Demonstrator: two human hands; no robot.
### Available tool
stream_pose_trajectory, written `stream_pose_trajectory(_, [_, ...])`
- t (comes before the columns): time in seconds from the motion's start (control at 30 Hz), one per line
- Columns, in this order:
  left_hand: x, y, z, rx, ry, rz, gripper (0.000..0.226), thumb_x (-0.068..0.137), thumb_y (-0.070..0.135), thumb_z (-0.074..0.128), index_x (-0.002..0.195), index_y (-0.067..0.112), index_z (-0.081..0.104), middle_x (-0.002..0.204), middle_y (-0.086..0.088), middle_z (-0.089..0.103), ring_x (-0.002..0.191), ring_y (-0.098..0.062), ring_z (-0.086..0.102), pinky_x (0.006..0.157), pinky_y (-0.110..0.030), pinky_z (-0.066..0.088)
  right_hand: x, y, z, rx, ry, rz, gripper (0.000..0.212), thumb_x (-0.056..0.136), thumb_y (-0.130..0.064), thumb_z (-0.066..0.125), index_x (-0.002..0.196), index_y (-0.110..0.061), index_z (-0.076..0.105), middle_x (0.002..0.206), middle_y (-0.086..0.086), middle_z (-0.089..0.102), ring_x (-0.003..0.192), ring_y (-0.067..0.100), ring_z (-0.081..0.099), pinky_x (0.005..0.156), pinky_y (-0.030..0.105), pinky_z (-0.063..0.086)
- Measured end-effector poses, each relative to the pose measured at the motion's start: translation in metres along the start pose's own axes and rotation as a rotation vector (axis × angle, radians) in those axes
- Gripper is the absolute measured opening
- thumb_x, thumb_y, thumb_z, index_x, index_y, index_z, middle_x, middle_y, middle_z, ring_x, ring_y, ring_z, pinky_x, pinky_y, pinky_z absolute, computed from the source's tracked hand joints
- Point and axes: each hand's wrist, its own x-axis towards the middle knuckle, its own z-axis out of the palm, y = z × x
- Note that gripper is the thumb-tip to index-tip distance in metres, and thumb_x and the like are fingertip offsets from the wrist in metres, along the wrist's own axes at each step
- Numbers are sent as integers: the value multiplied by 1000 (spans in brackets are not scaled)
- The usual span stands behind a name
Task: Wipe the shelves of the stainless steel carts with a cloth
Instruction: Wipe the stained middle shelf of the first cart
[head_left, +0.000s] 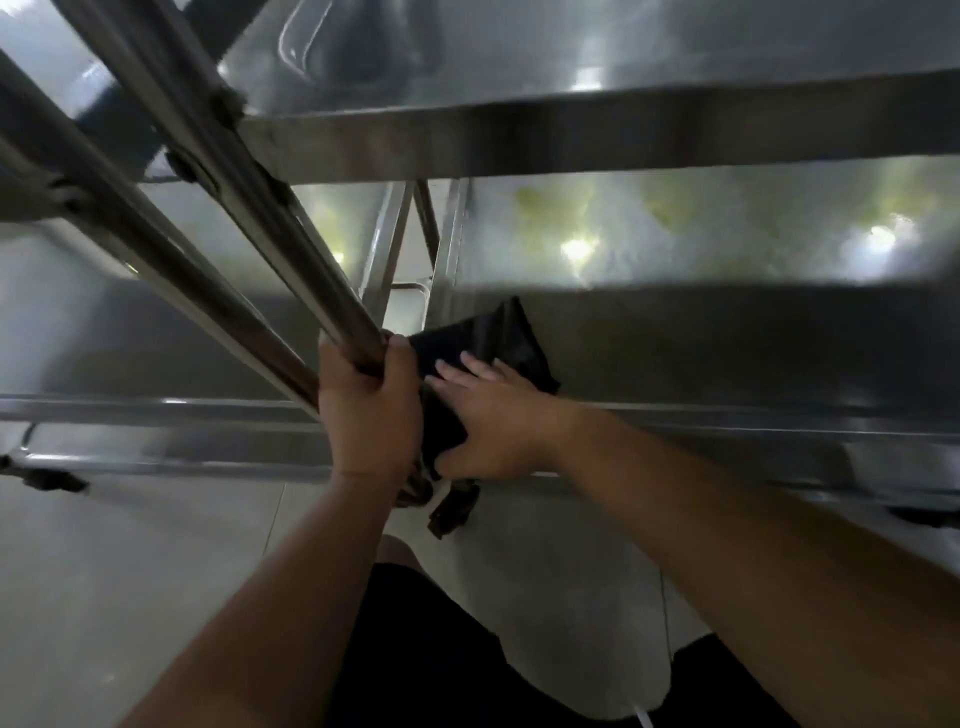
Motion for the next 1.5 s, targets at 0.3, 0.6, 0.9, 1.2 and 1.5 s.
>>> stream_pose_trajectory(0.3, [5,2,9,-83,58,34,23,84,16,65,97,-3,62,70,-6,66,64,-22,66,60,-43,57,23,10,36,-135,388,51,61,107,-52,12,165,-35,3,173,-14,-4,159,12,-10,128,43,-8])
stream_pose_trajectory(0.6, [4,3,7,-71,23,82,23,84,9,61,92,-12,58,55,7,60,52,-5,59,52,-17,47,-91,144,20,-205,508,590,80,96,-62,3,166,-24,9,174,-7,-1,160,19,3,128,45,7])
stream_pose_trajectory(0.9, [2,3,11,-123,51,93,24,83,13,61,91,-9,55,55,5,55,48,-6,55,48,-19,46,-56,128,-2,23,553,909,87,96,-62,11,165,-9,1,173,12,-8,158,37,-6,127,56,-2])
stream_pose_trajectory(1.2, [8,-1,11,-96,64,124,24,80,14,62,86,-8,54,62,-18,52,50,-15,52,47,-29,46,86,27,-13,-191,460,351,71,103,-61,8,166,-30,-1,173,-11,-8,159,27,-15,125,54,-11])
stream_pose_trajectory(1.5, [10,-9,10,-94,48,101,29,79,24,63,87,-3,57,68,-21,59,57,-29,62,55,-41,55,-20,180,-39,-110,639,771,74,101,-62,12,166,-27,8,174,-7,0,160,28,-1,127,55,5])
